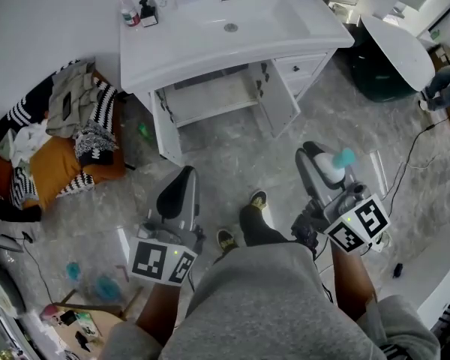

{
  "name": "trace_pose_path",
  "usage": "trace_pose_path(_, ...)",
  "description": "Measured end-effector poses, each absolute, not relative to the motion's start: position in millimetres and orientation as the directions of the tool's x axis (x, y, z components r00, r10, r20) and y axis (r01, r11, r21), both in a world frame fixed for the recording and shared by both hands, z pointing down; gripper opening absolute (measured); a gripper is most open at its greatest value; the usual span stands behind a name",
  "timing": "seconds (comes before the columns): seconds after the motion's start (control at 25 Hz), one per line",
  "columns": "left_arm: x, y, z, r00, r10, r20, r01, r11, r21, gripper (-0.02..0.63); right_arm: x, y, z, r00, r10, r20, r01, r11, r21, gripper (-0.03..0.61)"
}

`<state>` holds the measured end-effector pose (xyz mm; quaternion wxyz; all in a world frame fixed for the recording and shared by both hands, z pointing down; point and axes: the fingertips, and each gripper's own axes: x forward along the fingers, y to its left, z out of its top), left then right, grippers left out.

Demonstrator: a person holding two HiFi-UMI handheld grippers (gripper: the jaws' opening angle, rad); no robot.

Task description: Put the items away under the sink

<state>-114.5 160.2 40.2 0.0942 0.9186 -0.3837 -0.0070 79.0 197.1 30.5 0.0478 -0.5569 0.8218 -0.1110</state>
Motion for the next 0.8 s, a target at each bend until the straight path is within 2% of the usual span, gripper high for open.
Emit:
trace_pose_path(0.44,-44,90,50,0.696,-0.71,0.108,-0.717,-0.678,0.163,0.012,145,127,43,-0.402,-0.914,0.045,-0.885,0.376,-0.274,0.078)
trace_pose_path(0.8,-23,56,44,0.649,-0.753,0.107,-0.76,-0.633,0.149,0.012,170,90,45,-0.452,-0.892,0.025,-0.863,0.43,-0.267,0.078)
